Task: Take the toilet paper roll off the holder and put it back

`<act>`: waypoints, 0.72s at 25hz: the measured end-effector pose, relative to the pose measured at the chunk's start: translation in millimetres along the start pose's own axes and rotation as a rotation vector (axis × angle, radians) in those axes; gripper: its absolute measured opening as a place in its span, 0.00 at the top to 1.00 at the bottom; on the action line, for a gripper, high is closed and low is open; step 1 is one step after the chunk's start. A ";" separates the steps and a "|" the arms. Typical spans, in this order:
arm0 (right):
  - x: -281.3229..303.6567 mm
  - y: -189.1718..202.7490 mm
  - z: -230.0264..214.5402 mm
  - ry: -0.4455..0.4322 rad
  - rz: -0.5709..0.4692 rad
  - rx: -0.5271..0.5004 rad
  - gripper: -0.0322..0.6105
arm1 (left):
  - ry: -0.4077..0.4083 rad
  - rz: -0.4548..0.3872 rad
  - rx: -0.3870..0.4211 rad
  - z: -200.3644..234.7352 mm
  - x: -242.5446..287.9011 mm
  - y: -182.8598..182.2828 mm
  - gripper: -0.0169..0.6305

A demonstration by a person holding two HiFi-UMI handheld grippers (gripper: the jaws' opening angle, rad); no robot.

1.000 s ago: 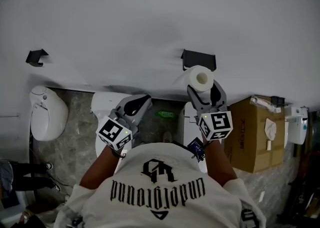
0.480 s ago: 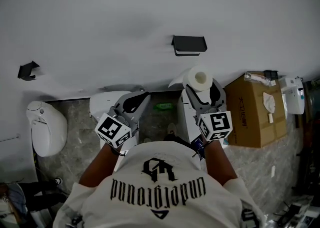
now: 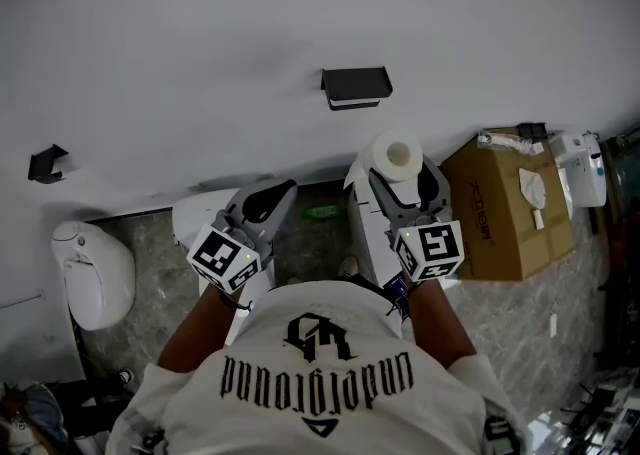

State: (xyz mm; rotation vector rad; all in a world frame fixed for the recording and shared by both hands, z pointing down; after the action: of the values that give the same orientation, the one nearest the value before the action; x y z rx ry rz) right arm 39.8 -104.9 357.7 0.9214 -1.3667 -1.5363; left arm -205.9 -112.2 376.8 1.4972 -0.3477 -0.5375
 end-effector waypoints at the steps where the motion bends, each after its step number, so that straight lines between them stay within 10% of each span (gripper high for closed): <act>1: 0.8 0.1 -4.3 -0.001 -0.002 -0.001 0.43 | 0.001 0.002 0.002 -0.3 4.7 0.0 0.95; 18: 25.3 19.0 -120.2 -0.083 -0.015 0.011 0.43 | -0.111 0.001 0.013 -3.8 110.6 12.8 0.95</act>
State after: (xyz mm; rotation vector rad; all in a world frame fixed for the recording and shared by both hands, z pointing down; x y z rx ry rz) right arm 144.3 -172.0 361.7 0.8848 -1.4316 -1.5953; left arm -109.8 -168.5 377.4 1.4833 -0.4390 -0.6196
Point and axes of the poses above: the fingertips, and each gripper's own axes: x forward along the fingers, z to its left, y out of its underside, the point moved 7 cm from there along -x, backward along the fingers, and after that the axes turned 5 degrees about -z, right-handed, at the moved point
